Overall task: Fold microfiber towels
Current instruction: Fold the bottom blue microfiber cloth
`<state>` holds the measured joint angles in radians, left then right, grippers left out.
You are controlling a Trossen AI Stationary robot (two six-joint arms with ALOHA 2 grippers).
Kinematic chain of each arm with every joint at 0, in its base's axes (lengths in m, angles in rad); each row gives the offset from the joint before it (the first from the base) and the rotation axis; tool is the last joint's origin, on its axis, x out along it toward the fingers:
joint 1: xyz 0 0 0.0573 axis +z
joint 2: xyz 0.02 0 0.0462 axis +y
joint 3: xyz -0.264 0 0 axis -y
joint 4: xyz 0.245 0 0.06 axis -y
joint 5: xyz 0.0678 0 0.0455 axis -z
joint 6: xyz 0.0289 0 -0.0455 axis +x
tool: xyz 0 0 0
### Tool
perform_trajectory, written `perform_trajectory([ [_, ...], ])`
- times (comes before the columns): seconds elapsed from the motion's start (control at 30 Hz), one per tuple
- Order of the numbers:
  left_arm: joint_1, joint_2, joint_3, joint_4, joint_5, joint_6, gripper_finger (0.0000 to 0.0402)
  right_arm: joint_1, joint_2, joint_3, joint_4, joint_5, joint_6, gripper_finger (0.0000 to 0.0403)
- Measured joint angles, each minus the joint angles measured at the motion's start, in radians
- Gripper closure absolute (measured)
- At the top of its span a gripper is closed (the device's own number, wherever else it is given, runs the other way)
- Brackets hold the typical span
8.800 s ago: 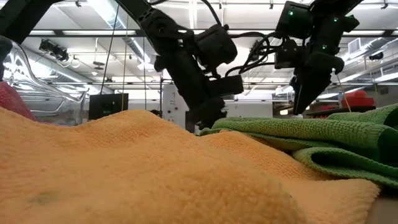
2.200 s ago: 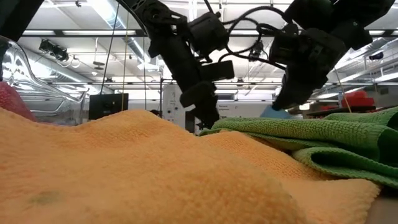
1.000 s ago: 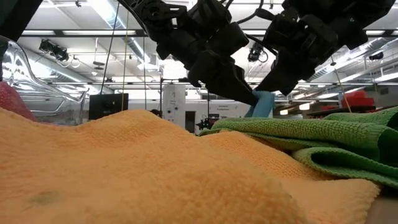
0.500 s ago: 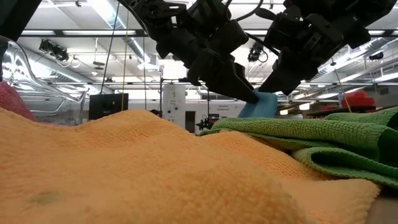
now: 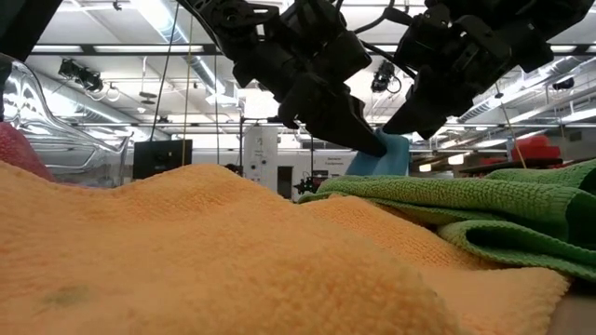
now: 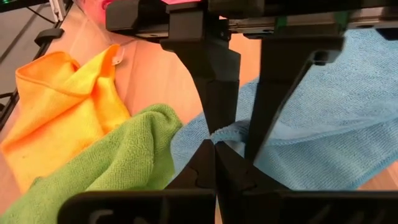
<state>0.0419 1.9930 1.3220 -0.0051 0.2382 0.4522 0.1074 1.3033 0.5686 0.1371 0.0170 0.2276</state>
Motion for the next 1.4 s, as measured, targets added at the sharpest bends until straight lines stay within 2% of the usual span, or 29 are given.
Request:
perform_trajectory([
  [0.1,0.000,0.000,0.000,-0.003,0.000,-0.032,0.0360,0.000,0.000,0.000,0.000,0.002,0.001,0.0396],
  [0.2,0.000,-0.006,0.000,-0.032,0.000,-0.063,0.0390,0.000,0.000,0.000,-0.002,0.022,0.001,0.0370],
  [0.43,0.000,-0.060,0.001,-0.216,-0.019,-0.106,0.0390,0.000,-0.024,0.000,-0.059,0.027,-0.004,0.0283],
  [0.57,-0.001,-0.102,0.001,-0.304,-0.021,-0.128,0.0393,0.001,-0.039,0.000,-0.071,0.027,-0.043,0.0258],
  [0.77,-0.016,-0.121,-0.002,-0.508,-0.025,-0.119,0.0372,0.000,0.034,-0.027,-0.062,0.031,-0.098,0.0256],
  [0.9,-0.033,-0.123,0.000,-0.591,-0.024,-0.117,0.0384,-0.011,0.116,-0.045,-0.002,0.064,-0.101,0.0265],
  [1.1,-0.042,-0.122,0.000,-0.682,-0.025,-0.138,0.0388,-0.047,0.218,-0.045,0.057,0.050,-0.105,0.0273],
  [1.27,-0.043,-0.122,0.000,-0.700,-0.050,-0.160,0.0366,-0.070,0.240,-0.035,0.071,0.026,-0.108,0.0276],
  [1.4,-0.042,-0.122,0.000,-0.710,-0.086,-0.159,0.0374,-0.104,0.200,-0.035,0.024,0.023,-0.078,0.0276],
])
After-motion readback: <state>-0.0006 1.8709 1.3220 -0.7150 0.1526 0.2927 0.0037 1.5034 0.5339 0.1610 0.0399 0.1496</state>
